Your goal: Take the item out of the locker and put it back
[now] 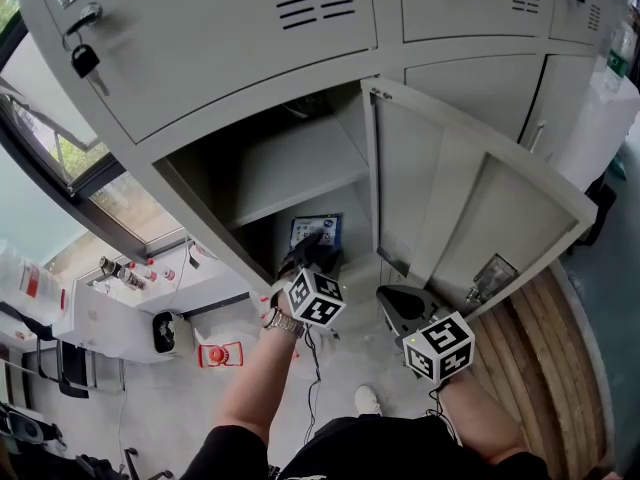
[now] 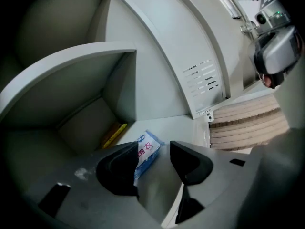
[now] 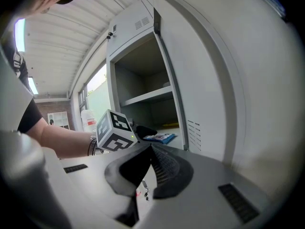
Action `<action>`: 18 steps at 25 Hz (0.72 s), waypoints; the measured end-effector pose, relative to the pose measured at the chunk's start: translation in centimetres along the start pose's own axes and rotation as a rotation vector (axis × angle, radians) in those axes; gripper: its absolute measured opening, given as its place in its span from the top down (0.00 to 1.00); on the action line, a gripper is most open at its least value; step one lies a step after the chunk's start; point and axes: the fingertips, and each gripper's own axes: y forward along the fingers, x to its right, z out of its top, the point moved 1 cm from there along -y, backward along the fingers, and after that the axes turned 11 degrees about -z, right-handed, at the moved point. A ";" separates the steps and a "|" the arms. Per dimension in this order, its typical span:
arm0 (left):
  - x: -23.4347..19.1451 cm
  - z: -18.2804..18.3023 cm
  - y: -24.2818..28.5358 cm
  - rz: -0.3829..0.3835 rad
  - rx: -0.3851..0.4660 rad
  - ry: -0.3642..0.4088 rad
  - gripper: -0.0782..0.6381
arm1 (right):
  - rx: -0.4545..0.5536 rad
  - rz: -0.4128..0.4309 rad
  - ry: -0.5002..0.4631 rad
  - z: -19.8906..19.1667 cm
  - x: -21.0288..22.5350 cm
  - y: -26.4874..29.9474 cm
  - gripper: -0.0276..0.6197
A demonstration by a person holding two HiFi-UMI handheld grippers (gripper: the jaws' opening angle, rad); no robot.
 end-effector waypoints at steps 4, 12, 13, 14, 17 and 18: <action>0.4 0.5 -1.0 0.019 0.017 -0.007 0.62 | 0.004 0.012 -0.004 0.0 -0.1 -0.7 0.88; 1.7 1.3 -3.8 0.083 0.031 -0.037 0.62 | 0.013 0.057 -0.026 0.0 -0.6 -3.3 0.88; 2.0 1.5 -4.2 0.090 0.032 -0.043 0.62 | 0.015 0.064 -0.030 0.0 -0.7 -3.7 0.88; 2.3 1.6 -4.7 0.096 0.034 -0.052 0.62 | 0.016 0.071 -0.034 0.0 -0.7 -4.2 0.88; 3.7 2.1 -6.1 0.120 0.039 -0.076 0.62 | 0.014 0.094 -0.046 -0.3 -0.8 -5.9 0.88; 4.2 2.2 -6.6 0.133 0.040 -0.083 0.64 | 0.013 0.102 -0.051 -0.5 -0.8 -6.5 0.88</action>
